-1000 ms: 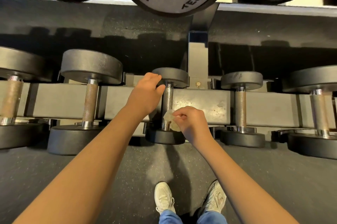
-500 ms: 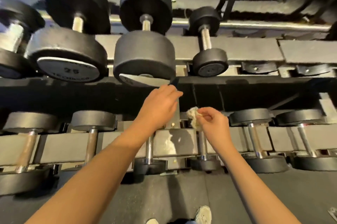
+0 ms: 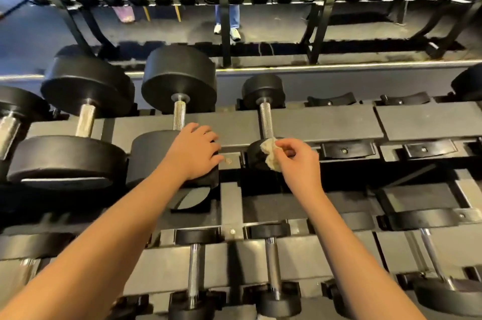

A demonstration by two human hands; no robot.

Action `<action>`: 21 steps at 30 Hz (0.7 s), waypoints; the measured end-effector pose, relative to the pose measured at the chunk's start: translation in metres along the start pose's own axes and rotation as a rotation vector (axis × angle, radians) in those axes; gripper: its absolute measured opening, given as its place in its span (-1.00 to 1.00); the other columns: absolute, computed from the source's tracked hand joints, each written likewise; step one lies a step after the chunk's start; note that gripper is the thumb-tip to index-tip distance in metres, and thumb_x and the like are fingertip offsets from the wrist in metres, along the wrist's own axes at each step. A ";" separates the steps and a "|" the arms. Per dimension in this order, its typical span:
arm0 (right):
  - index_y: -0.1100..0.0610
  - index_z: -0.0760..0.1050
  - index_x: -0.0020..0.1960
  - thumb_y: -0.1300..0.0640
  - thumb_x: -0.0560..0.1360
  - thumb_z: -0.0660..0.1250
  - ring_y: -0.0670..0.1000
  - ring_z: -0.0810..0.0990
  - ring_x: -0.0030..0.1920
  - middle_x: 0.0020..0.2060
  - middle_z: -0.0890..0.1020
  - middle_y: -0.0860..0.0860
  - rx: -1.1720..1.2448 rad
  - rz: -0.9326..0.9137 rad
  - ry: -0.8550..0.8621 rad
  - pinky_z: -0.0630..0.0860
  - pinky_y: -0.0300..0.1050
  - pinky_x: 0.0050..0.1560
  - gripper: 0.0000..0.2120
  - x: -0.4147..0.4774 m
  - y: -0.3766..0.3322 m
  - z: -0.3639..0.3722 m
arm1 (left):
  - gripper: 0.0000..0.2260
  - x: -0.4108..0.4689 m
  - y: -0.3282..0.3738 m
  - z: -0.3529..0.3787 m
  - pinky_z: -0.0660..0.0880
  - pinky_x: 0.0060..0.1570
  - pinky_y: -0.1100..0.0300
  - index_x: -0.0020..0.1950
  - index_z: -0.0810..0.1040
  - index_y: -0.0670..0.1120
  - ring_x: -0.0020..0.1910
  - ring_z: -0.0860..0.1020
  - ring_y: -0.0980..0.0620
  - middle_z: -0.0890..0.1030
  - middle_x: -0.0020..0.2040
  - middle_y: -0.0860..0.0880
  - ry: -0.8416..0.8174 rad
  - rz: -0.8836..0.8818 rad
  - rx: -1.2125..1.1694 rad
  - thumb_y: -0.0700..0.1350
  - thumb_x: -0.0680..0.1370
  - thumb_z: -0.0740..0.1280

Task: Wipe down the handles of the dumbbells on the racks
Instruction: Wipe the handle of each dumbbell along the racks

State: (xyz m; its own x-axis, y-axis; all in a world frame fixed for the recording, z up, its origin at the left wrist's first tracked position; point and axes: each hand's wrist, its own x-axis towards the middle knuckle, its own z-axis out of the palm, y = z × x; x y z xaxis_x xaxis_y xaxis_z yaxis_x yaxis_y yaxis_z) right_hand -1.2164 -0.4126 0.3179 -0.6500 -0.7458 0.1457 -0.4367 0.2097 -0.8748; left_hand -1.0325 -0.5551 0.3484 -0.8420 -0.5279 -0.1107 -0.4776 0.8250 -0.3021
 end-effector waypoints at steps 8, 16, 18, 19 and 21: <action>0.18 0.60 0.08 0.22 0.53 0.29 -0.03 0.54 -0.09 -0.07 0.61 0.04 -0.128 0.010 -0.029 0.42 -0.23 -0.08 -0.83 0.067 0.005 0.004 | -0.56 0.019 -0.004 -0.001 0.17 0.38 0.07 0.41 0.38 0.05 0.39 0.28 0.02 0.40 0.38 0.05 -0.054 -0.082 -0.090 0.18 0.62 -0.01; 0.24 0.59 0.06 0.27 0.51 0.29 0.10 0.57 -0.05 -0.07 0.63 0.14 -0.222 0.111 -0.108 0.48 -0.08 -0.03 -0.83 0.100 0.017 0.030 | -0.54 0.045 -0.017 -0.001 0.07 0.46 0.01 0.46 0.30 -0.03 0.42 0.26 -0.01 0.37 0.40 -0.02 -0.012 -0.111 -0.223 0.14 0.62 0.04; 0.24 0.59 0.08 0.28 0.51 0.28 0.07 0.57 -0.07 -0.06 0.63 0.15 -0.244 0.176 -0.136 0.44 -0.16 -0.09 -0.81 0.098 0.020 0.038 | -0.54 0.044 -0.017 0.001 0.09 0.45 -0.01 0.43 0.36 -0.04 0.40 0.30 -0.03 0.40 0.37 -0.03 0.014 -0.118 -0.240 0.13 0.61 0.03; 0.25 0.59 0.08 0.29 0.51 0.28 0.05 0.56 -0.10 -0.06 0.63 0.15 -0.249 0.197 -0.134 0.41 -0.20 -0.12 -0.81 0.097 0.020 0.041 | -0.53 0.043 -0.017 0.001 0.13 0.44 -0.03 0.39 0.40 -0.06 0.37 0.34 -0.04 0.44 0.34 -0.04 0.020 -0.126 -0.245 0.13 0.59 0.01; 0.26 0.59 0.02 0.31 0.49 0.29 0.08 0.57 -0.10 -0.09 0.63 0.16 -0.266 0.211 -0.123 0.43 -0.17 -0.12 -0.84 0.099 0.019 0.043 | -0.49 0.041 -0.017 0.002 0.25 0.39 -0.09 0.29 0.50 -0.10 0.28 0.45 -0.09 0.53 0.24 -0.09 0.030 -0.129 -0.243 0.14 0.54 0.01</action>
State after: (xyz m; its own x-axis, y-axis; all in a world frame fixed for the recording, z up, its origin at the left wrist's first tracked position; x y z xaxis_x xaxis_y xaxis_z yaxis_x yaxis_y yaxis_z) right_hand -1.2624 -0.5098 0.2957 -0.6703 -0.7357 -0.0965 -0.4580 0.5126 -0.7263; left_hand -1.0581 -0.5914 0.3474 -0.7758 -0.6284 -0.0566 -0.6243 0.7776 -0.0756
